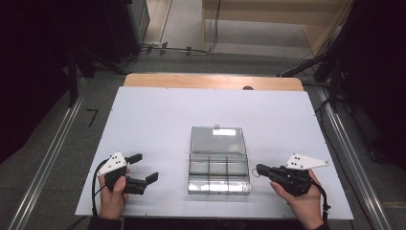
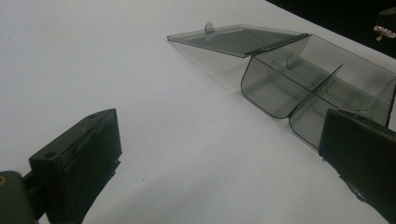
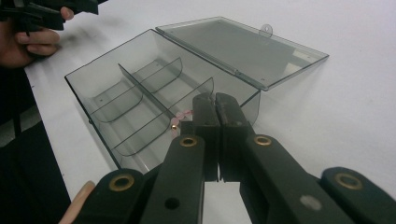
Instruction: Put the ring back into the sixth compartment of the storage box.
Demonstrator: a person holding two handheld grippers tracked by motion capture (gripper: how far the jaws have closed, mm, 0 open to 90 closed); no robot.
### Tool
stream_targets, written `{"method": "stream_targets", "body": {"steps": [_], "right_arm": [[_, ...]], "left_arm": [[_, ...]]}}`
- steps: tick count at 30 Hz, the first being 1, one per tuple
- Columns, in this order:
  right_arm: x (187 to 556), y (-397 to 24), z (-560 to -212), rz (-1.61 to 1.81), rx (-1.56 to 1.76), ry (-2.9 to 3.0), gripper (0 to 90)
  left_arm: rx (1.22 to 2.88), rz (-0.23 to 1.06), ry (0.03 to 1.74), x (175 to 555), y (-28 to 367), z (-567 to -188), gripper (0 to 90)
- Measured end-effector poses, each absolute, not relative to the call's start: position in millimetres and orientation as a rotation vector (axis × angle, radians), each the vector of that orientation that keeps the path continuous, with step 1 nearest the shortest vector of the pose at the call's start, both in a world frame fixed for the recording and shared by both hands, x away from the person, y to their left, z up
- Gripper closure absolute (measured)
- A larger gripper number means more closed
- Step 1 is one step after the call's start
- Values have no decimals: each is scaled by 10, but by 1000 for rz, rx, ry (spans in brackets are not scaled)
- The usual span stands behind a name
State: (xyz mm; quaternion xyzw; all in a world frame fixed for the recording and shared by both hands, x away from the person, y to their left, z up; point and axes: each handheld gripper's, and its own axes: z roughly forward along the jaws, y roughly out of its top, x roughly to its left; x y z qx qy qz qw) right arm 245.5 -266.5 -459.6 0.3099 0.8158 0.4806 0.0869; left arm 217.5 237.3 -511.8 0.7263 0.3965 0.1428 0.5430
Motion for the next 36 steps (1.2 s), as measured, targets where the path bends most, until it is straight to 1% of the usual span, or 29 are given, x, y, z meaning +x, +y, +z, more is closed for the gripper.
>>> {"method": "stream_targets", "body": {"steps": [36], "right_arm": [[2394,-2507,-4644,1428,871,2488,865]], "left_arm": [[1733,340,936,2178,2364,-5119,0]]}}
